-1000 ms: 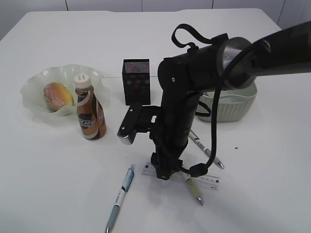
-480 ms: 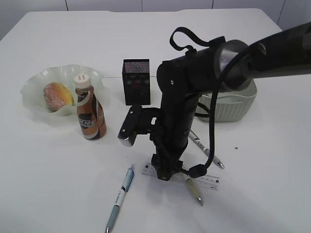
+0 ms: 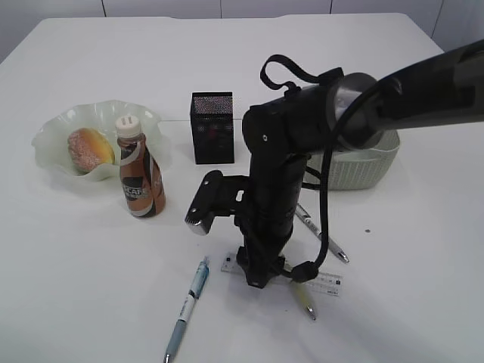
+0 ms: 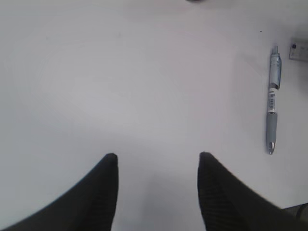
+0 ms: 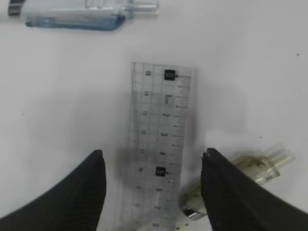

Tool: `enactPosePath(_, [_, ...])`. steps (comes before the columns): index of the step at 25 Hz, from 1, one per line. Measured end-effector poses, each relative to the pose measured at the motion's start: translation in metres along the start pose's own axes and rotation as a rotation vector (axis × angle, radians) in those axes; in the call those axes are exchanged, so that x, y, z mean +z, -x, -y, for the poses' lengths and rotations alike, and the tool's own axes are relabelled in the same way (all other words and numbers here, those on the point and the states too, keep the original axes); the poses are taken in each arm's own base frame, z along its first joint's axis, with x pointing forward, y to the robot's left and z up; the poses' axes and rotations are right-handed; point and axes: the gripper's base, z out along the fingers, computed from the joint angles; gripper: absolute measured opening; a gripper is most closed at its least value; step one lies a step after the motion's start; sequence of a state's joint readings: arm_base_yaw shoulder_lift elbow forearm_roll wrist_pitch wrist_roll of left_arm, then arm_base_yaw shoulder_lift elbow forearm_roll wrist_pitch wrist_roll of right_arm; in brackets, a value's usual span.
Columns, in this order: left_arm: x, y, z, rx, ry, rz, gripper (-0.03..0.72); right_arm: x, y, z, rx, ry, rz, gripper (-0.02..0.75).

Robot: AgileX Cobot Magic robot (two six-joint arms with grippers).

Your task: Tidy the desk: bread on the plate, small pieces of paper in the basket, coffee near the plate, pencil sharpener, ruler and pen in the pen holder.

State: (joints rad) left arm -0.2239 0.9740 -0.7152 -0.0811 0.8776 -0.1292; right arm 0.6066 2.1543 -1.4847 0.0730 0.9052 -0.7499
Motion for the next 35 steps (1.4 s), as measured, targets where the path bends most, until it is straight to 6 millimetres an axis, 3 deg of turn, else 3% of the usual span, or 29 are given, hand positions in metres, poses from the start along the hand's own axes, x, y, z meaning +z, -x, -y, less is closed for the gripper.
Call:
enactPosePath(14, [0.0,0.0002,0.0,0.0,0.0,0.002,0.387,0.0098,-0.0015,0.0006,0.01,0.008,-0.025,0.456])
enactPosePath(23, [0.0,0.0002,0.0,0.0,0.0,0.002,0.387,0.0098,-0.0017,0.0008,0.007,0.005,-0.027,0.288])
enactPosePath(35, [0.0,0.0002,0.0,0.002,0.0,0.002,0.387,0.009,-0.0016,0.0009,0.007,0.004,-0.025,0.267])
